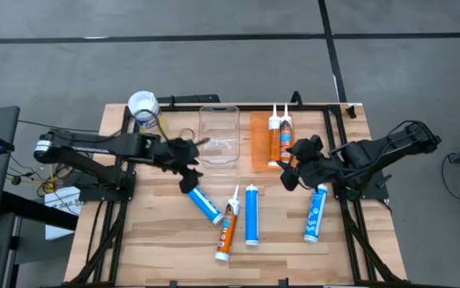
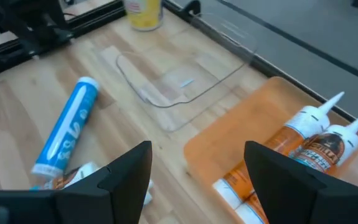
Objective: Pick & place silicon tubes, Sealant and Lysol wipes
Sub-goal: Put the orange sealant into the orange bin
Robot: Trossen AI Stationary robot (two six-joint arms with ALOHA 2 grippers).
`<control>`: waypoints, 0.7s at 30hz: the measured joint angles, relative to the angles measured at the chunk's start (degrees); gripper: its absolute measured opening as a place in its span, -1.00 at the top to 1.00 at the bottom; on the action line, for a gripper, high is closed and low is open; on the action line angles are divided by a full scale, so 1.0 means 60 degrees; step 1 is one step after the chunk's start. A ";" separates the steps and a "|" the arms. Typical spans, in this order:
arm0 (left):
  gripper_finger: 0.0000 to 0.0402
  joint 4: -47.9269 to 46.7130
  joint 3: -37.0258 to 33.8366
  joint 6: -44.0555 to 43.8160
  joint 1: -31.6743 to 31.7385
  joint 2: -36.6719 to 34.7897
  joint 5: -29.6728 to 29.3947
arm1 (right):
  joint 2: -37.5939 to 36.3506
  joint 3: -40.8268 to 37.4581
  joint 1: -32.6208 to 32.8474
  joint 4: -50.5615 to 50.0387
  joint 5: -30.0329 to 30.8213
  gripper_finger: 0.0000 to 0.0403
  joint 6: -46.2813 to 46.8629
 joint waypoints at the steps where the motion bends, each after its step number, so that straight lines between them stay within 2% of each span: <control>1: -0.09 0.0153 0.0000 0.0060 -0.0064 0.0207 0.0203 | 0.0000 0.0000 0.0101 0.0003 0.0119 -0.23 0.0051; 6: -0.09 0.0905 0.0000 0.0089 -0.0138 0.1245 0.0984 | -0.0009 0.0000 0.0616 -0.0352 0.0713 -0.23 0.0778; 13: -0.09 0.1818 0.0000 -0.1613 -0.0272 0.2402 0.1800 | -0.0467 0.0000 0.1277 -0.2026 0.1286 -0.23 0.2372; 17: -0.09 0.2603 0.0000 -0.2698 -0.0649 0.2765 0.1586 | -0.0735 0.0000 0.1591 -0.2341 0.1698 -0.23 0.2360; 21: -0.09 0.3518 0.0000 -0.3998 -0.1012 0.3041 0.0722 | -0.0894 0.0000 0.1695 -0.2461 0.1692 -0.24 0.1771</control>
